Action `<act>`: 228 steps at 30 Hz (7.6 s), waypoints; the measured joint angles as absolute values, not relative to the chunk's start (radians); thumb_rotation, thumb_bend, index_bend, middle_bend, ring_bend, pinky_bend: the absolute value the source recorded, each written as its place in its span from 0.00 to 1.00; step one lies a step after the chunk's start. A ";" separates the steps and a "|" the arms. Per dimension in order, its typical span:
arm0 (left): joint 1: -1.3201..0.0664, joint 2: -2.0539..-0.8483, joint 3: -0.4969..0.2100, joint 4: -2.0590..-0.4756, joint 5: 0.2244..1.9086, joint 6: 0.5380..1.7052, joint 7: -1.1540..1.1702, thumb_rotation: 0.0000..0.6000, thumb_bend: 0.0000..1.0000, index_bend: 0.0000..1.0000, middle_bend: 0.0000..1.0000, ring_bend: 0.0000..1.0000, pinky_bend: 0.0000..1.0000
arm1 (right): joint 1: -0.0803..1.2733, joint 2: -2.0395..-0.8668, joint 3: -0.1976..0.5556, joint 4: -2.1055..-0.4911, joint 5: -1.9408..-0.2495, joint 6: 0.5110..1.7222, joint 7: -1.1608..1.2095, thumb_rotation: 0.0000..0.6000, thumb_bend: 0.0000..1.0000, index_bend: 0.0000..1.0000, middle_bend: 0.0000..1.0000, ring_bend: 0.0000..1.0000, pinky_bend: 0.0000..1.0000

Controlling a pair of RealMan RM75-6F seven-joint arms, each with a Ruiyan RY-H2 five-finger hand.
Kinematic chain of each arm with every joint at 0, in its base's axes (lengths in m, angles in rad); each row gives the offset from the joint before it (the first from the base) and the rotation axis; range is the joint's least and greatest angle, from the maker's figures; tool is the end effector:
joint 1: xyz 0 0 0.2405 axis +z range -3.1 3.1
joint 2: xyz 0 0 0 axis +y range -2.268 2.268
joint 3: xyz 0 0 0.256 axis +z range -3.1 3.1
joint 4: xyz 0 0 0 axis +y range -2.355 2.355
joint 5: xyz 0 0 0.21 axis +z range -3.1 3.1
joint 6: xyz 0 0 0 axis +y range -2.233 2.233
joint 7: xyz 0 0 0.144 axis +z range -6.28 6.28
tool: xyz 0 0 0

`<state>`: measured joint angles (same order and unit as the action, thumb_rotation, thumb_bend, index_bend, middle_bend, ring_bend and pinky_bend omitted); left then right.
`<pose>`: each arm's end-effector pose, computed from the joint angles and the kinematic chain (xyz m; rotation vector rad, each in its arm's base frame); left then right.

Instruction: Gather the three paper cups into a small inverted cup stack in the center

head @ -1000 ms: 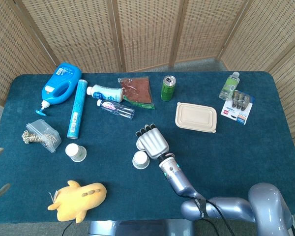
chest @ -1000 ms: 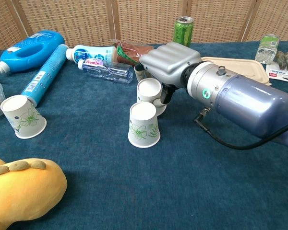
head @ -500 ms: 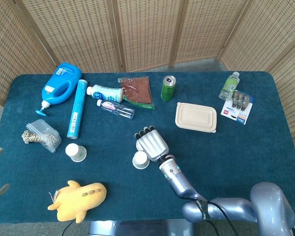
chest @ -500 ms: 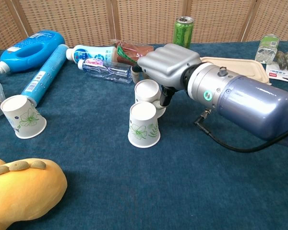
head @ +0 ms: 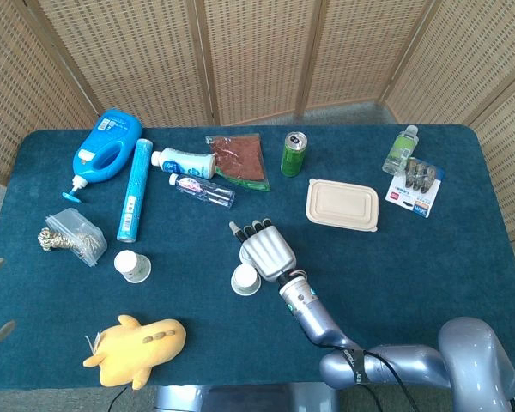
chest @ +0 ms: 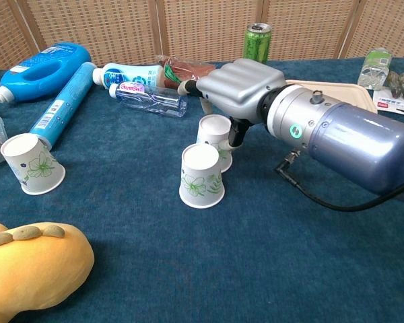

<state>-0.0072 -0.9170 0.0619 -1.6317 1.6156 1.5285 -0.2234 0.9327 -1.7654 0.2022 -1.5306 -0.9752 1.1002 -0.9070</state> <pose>-0.3228 0.1325 0.2067 -1.4436 -1.0062 -0.8798 -0.0424 -0.3236 -0.0657 1.9928 -0.5115 0.8680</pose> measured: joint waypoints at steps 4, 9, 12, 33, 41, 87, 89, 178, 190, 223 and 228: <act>-0.006 -0.916 0.061 -1.632 1.615 1.530 -0.227 1.00 0.26 0.00 0.00 0.00 0.00 | 0.928 -1.748 0.195 -1.548 -0.981 1.105 -0.908 1.00 0.26 0.06 0.32 0.26 0.37; -0.005 -0.914 0.059 -1.631 1.611 1.533 -0.234 1.00 0.26 0.00 0.00 0.00 0.00 | 0.915 -1.699 0.185 -1.610 -1.015 1.121 -0.898 1.00 0.26 0.07 0.32 0.25 0.37; -0.005 -0.914 0.060 -1.631 1.614 1.535 -0.232 1.00 0.26 0.00 0.00 0.00 0.00 | 0.898 -1.655 0.175 -1.658 -1.059 1.136 -0.868 1.00 0.26 0.07 0.32 0.24 0.37; 0.001 -0.914 0.058 -1.643 1.614 1.547 -0.219 1.00 0.26 0.00 0.00 0.00 0.00 | 0.657 -1.380 0.075 -1.634 -1.408 1.323 -0.323 1.00 0.13 0.09 0.12 0.11 0.28; 0.008 -0.913 0.058 -1.648 1.619 1.559 -0.215 1.00 0.26 0.00 0.00 0.00 0.00 | 0.560 -1.326 0.073 -1.527 -1.417 1.381 -0.114 1.00 0.11 0.08 0.11 0.09 0.23; -0.248 -0.938 -0.019 -1.850 1.567 1.197 0.183 1.00 0.26 0.00 0.00 0.00 0.00 | 0.164 -1.257 0.050 -1.400 -1.465 1.554 0.228 1.00 0.05 0.02 0.10 0.06 0.18; -0.276 -0.967 -0.031 -1.863 1.528 1.158 0.247 1.00 0.26 0.00 0.00 0.00 0.00 | 0.161 -1.255 0.053 -1.403 -1.467 1.553 0.233 1.00 0.05 0.02 0.10 0.06 0.18; -0.683 -1.241 -0.103 -1.926 1.387 1.160 0.636 1.00 0.28 0.28 0.45 0.34 0.45 | 0.131 -1.269 0.121 -1.384 -1.460 1.468 0.318 1.00 0.09 0.00 0.13 0.07 0.18; -0.749 -1.371 -0.174 -1.958 1.245 1.143 0.802 1.00 0.28 0.28 0.45 0.33 0.44 | 0.128 -1.269 0.126 -1.376 -1.463 1.481 0.307 1.00 0.09 0.01 0.13 0.07 0.18; -0.998 -1.606 -0.265 -2.001 0.741 1.305 1.139 1.00 0.28 0.27 0.44 0.30 0.42 | 0.127 -1.260 0.132 -1.372 -1.457 1.468 0.355 1.00 0.09 0.01 0.13 0.07 0.18; -1.013 -1.613 -0.256 -1.992 0.710 1.324 1.148 1.00 0.28 0.26 0.43 0.29 0.42 | 0.127 -1.262 0.130 -1.372 -1.457 1.466 0.358 1.00 0.09 0.01 0.13 0.07 0.18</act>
<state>-1.0132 -1.6134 -0.2562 -1.9925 0.7101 1.3241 1.1484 0.1265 -1.2616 0.1305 -1.3720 -1.4573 1.4658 0.3582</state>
